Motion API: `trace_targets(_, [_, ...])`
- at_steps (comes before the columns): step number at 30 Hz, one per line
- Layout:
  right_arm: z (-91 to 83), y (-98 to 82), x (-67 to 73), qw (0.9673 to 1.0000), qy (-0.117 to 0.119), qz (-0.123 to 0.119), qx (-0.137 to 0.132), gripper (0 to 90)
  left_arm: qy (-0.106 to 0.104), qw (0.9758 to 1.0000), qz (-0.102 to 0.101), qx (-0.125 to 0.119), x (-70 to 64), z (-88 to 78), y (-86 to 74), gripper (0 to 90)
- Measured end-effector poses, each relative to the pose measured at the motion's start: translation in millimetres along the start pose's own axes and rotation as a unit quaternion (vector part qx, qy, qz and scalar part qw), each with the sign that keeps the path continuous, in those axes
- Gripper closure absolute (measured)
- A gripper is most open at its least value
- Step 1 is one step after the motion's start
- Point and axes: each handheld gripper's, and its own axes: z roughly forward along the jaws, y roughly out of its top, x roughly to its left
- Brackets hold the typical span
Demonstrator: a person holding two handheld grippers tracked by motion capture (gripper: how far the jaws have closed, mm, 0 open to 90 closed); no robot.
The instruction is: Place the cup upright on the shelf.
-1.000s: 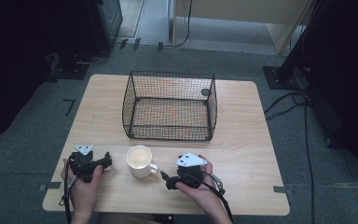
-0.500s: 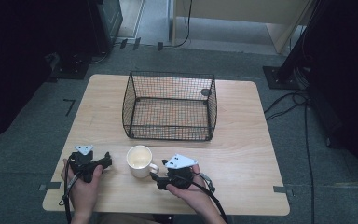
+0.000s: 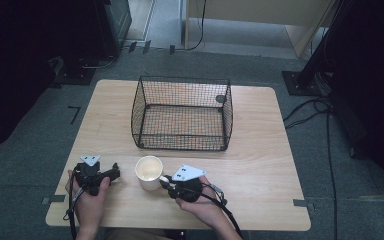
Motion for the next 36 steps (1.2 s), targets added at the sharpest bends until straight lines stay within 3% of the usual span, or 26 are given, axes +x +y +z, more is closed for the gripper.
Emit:
trace_targets(5, [0.3,1.1,2.7,0.9998,-0.004,-0.019,0.001,80.0,0.0,1.0,0.0,0.0,0.0,0.0,0.0,9.2])
trace_targets(11, [-4.9,7.5,1.5,0.9998,-0.001,-0.011,-0.015,80.2,0.0,1.0,0.0,0.0,-0.1,0.1,0.0,9.1])
trace_targets(17, [-12.0,14.6,-1.4,0.9995,-0.013,-0.019,-0.02,80.3,0.0,1.0,0.0,0.0,0.0,0.0,0.0,9.2])
trace_targets(36, [-41.8,51.9,-10.2,0.9972,-0.02,-0.025,-0.068,80.2,-0.001,1.0,0.0,-0.001,-0.2,0.1,0.0,9.1])
